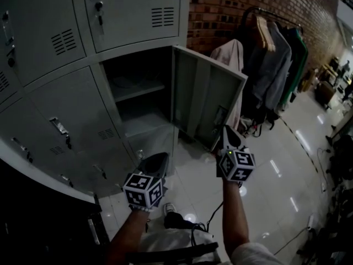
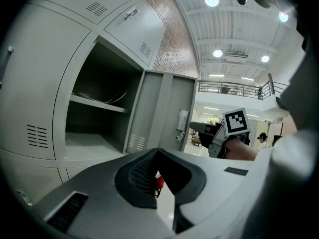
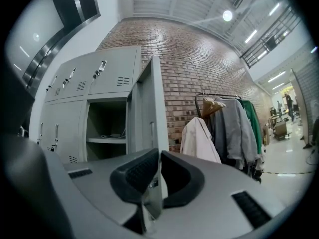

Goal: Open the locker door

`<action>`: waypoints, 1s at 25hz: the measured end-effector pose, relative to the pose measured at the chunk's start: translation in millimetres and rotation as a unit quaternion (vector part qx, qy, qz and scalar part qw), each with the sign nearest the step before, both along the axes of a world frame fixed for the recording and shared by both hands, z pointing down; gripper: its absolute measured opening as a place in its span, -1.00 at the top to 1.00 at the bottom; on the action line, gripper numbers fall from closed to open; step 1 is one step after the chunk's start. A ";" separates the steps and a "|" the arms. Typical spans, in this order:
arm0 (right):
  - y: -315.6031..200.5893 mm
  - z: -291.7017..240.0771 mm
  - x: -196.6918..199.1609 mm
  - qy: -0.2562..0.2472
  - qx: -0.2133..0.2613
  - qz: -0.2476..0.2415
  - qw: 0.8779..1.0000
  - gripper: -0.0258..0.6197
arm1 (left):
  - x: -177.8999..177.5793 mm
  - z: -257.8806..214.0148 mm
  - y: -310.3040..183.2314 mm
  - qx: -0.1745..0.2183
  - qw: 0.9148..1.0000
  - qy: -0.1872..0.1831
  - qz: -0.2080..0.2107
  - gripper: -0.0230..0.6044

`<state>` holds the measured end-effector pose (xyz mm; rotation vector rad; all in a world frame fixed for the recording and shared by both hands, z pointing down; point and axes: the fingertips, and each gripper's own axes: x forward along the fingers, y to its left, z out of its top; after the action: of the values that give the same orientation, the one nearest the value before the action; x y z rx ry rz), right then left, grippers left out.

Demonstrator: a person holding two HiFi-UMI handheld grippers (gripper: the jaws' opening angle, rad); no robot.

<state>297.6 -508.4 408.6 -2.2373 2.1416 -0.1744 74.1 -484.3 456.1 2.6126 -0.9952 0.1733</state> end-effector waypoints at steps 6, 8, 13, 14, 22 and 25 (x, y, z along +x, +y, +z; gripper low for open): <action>16.1 -10.2 -3.6 0.024 0.003 0.015 1.000 0.83 | -16.5 1.1 13.4 -0.002 1.000 -0.003 -0.015 0.93; 28.7 -17.3 -8.0 0.032 0.009 0.018 0.999 0.83 | -23.5 -1.2 18.9 -0.001 1.000 -0.003 -0.020 0.93; 63.3 -25.5 -37.6 0.037 0.011 -0.009 0.999 0.83 | -45.0 -6.5 39.9 -0.001 0.999 0.004 -0.034 0.93; 71.9 -24.6 -47.5 0.037 0.009 -0.020 0.999 0.84 | -49.2 -6.0 46.4 -0.003 0.999 0.006 -0.035 0.93; 112.8 2.0 -126.5 -0.008 -0.044 -0.133 0.990 0.92 | -71.2 -5.1 91.5 -0.013 0.998 0.028 -0.049 0.93; 125.2 2.8 -152.8 -0.016 -0.045 -0.174 0.984 0.92 | -70.7 -4.2 107.5 -0.014 0.998 0.033 -0.053 0.93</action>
<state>144.9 -383.1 411.4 -1.8657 2.5369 -0.3207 3.3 -376.8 451.9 2.5165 -1.0969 0.0735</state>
